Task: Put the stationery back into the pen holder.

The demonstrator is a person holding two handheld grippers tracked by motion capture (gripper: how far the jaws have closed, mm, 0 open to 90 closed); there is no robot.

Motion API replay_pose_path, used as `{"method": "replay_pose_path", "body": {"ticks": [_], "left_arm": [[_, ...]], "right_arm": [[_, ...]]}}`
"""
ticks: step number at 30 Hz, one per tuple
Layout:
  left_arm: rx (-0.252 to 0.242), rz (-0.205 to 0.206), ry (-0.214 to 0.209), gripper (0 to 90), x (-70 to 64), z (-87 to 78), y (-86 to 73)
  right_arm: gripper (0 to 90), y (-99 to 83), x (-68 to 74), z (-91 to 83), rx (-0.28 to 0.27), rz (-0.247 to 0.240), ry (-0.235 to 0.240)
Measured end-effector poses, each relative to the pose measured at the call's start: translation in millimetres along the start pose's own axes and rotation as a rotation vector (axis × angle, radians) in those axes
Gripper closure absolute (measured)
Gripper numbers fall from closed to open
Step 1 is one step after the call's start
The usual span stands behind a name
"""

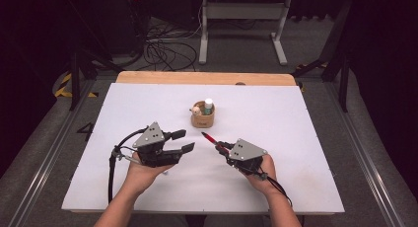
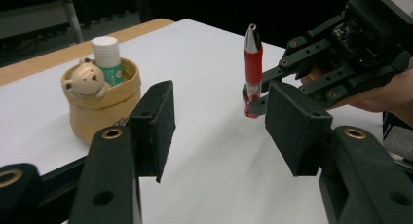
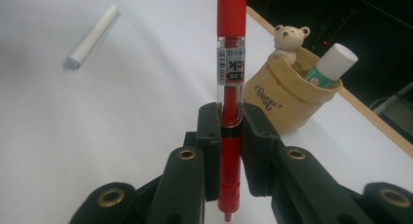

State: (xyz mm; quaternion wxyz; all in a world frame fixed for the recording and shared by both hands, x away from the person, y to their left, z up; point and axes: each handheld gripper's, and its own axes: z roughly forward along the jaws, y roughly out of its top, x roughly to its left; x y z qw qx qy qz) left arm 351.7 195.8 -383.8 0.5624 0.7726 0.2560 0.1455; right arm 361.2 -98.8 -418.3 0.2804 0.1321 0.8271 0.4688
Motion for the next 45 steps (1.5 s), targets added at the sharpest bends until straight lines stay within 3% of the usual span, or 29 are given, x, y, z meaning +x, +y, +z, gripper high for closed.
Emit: {"method": "replay_pose_path", "body": {"ticks": [13, 20, 31, 45], "left_arm": [[-0.003, 0.019, 0.046, 38.8, 7.7, -19.2, -8.2], [-0.002, 0.025, 0.082, 37.5, 13.3, -29.8, -13.7], [-0.017, 0.019, 0.087, 34.1, 19.2, -40.2, -19.2], [-0.028, 0.013, 0.126, 29.9, 30.7, -49.6, -26.2]], "right_arm": [[80.1, 3.7, -10.7, 6.3, -0.092, 0.115, -0.013], [80.1, 11.1, -13.1, 12.8, -0.121, 0.141, -0.024], [80.1, 24.7, -17.8, 19.4, -0.151, 0.168, -0.03], [80.1, 43.3, -24.4, 33.5, -0.186, 0.184, -0.027]]}}
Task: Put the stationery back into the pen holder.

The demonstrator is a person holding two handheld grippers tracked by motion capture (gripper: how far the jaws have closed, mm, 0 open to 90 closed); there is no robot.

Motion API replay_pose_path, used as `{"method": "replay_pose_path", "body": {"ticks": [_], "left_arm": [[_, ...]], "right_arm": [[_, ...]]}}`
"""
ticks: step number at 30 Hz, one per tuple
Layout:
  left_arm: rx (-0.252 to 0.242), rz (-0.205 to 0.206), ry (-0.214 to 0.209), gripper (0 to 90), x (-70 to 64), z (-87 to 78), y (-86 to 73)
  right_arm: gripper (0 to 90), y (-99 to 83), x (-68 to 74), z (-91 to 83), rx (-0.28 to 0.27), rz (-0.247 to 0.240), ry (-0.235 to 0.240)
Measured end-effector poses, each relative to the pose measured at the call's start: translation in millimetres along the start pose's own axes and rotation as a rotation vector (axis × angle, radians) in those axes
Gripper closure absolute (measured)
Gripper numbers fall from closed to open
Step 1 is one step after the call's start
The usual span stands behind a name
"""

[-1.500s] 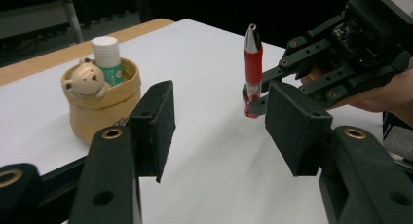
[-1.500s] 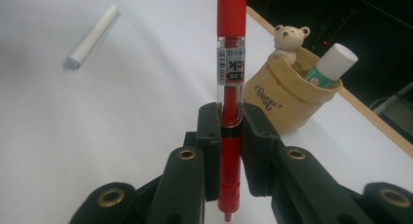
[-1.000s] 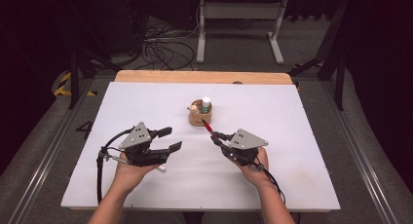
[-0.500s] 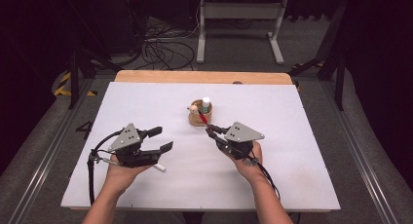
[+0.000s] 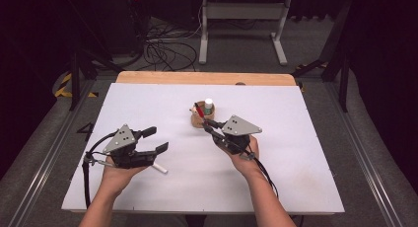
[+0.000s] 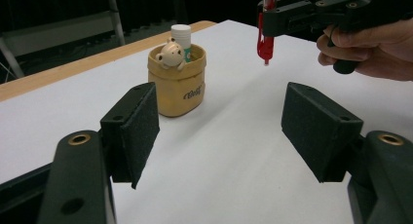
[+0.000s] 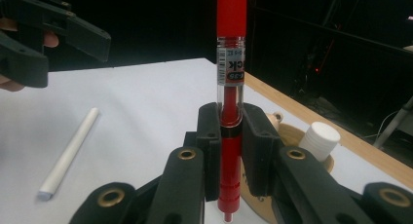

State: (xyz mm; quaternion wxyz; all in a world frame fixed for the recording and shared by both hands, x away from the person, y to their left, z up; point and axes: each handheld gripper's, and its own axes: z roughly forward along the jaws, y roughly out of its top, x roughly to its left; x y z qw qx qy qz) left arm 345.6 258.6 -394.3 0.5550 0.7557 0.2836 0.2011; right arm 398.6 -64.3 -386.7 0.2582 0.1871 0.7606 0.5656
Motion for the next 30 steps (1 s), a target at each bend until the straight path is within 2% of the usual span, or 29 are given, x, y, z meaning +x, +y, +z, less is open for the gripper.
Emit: {"method": "replay_pose_path", "body": {"ticks": [5, 12, 17, 23, 30], "left_arm": [[0.0, -0.013, 0.01, 26.9, 2.8, -2.7, -0.5], [0.001, -0.013, 0.012, 26.5, 2.9, -2.9, -1.1], [0.001, -0.016, 0.012, 26.4, 2.2, -2.5, -1.3], [-0.004, -0.022, 0.014, 26.4, 3.1, -3.3, -2.0], [-0.001, -0.016, 0.013, 26.4, 3.2, -2.6, -2.6]], "right_arm": [[80.1, 5.0, -5.3, 6.4, -0.024, 0.009, -0.006], [80.1, -0.4, -12.8, 16.1, -0.036, 0.044, -0.025], [80.1, -4.9, -19.5, 25.9, -0.073, 0.056, -0.055], [80.1, -14.9, -30.1, 37.2, -0.124, 0.1, -0.1], [80.0, -23.3, -36.1, 47.7, -0.167, 0.103, -0.14]]}}
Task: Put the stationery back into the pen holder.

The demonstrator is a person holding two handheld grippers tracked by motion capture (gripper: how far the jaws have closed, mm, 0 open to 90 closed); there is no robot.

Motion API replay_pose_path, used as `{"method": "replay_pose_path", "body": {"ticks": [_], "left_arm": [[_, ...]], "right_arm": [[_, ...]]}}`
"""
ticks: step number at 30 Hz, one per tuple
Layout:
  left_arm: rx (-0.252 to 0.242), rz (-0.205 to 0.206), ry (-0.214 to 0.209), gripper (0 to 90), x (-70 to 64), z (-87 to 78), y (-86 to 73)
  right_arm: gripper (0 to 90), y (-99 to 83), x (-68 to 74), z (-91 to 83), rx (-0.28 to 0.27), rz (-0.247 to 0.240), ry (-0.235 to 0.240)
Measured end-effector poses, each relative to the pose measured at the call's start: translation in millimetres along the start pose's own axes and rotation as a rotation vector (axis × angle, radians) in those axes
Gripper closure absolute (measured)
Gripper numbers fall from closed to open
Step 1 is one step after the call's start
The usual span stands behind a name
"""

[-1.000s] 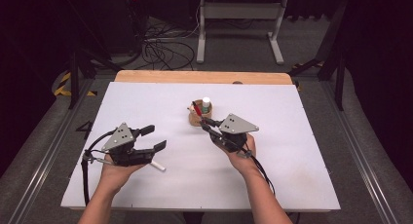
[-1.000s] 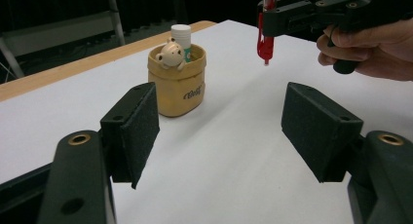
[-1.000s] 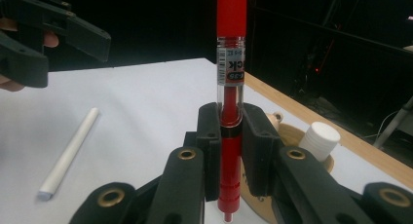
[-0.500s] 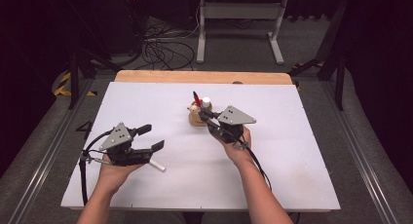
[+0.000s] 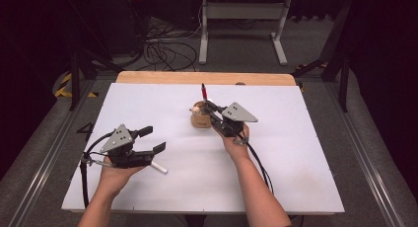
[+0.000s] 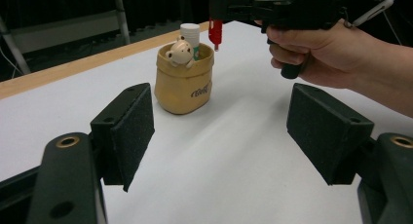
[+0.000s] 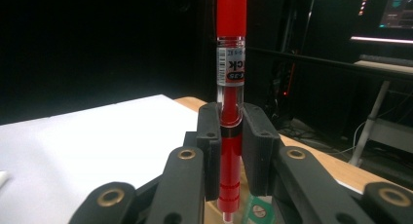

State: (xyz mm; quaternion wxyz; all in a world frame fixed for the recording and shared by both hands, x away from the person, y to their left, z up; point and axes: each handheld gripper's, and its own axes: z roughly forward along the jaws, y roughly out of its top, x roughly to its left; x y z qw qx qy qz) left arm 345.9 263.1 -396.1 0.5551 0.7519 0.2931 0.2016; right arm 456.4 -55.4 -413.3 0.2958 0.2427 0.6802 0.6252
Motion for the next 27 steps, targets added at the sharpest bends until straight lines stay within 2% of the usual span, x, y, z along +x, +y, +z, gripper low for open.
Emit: {"method": "replay_pose_path", "body": {"ticks": [8, 27], "left_arm": [[0.003, -0.008, 0.001, 26.4, 0.4, 0.4, -0.9], [0.001, -0.003, 0.003, 26.5, 0.5, 0.2, -0.7]], "right_arm": [[79.9, -9.6, -4.9, 7.7, -0.019, 0.006, -0.021], [79.4, -18.8, -6.6, 11.3, 0.042, 0.0, -0.045]]}}
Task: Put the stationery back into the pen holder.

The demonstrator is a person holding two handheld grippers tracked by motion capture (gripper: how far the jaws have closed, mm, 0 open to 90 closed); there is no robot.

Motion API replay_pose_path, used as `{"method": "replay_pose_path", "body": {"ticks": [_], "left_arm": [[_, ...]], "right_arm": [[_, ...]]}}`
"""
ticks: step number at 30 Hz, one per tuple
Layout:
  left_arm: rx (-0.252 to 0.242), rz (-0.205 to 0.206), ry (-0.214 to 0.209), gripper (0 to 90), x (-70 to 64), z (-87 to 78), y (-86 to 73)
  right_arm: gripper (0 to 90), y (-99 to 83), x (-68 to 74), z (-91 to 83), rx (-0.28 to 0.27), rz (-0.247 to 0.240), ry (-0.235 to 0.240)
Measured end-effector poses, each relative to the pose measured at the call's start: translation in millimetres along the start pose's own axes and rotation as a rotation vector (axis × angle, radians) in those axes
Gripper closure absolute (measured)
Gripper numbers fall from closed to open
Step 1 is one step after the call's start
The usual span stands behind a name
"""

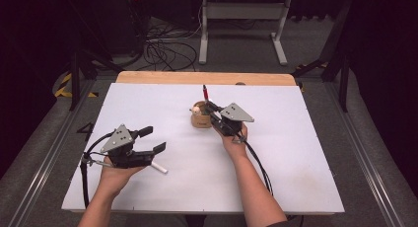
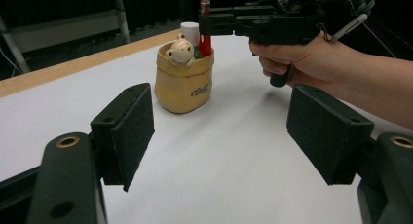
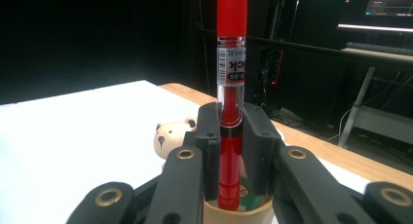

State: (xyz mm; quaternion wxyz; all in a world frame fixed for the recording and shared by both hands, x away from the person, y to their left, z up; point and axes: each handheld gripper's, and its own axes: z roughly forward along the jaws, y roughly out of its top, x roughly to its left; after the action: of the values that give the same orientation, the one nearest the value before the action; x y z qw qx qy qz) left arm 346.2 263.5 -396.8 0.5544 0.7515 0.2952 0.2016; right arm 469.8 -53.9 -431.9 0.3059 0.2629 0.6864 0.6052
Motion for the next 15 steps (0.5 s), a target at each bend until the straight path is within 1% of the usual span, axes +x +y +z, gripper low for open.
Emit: {"method": "replay_pose_path", "body": {"ticks": [6, 9, 13, 15], "left_arm": [[-0.003, 0.003, 0.002, 26.5, 0.6, -0.4, 0.2], [-0.003, 0.002, 0.002, 26.5, 0.6, -0.5, 0.2], [-0.002, -0.001, 0.002, 26.5, 0.2, -0.5, 0.5], [-0.002, -0.003, 0.001, 26.5, 0.1, -0.6, 0.5]], "right_arm": [[79.0, -1.0, -0.9, -0.4, 0.02, -0.002, -0.009], [79.0, -1.1, -1.2, -0.6, 0.031, -0.006, -0.005], [75.2, -1.6, -1.2, -0.6, 0.05, -0.001, -0.009], [74.8, -1.9, -1.8, -0.7, 0.057, 0.0, -0.007]]}}
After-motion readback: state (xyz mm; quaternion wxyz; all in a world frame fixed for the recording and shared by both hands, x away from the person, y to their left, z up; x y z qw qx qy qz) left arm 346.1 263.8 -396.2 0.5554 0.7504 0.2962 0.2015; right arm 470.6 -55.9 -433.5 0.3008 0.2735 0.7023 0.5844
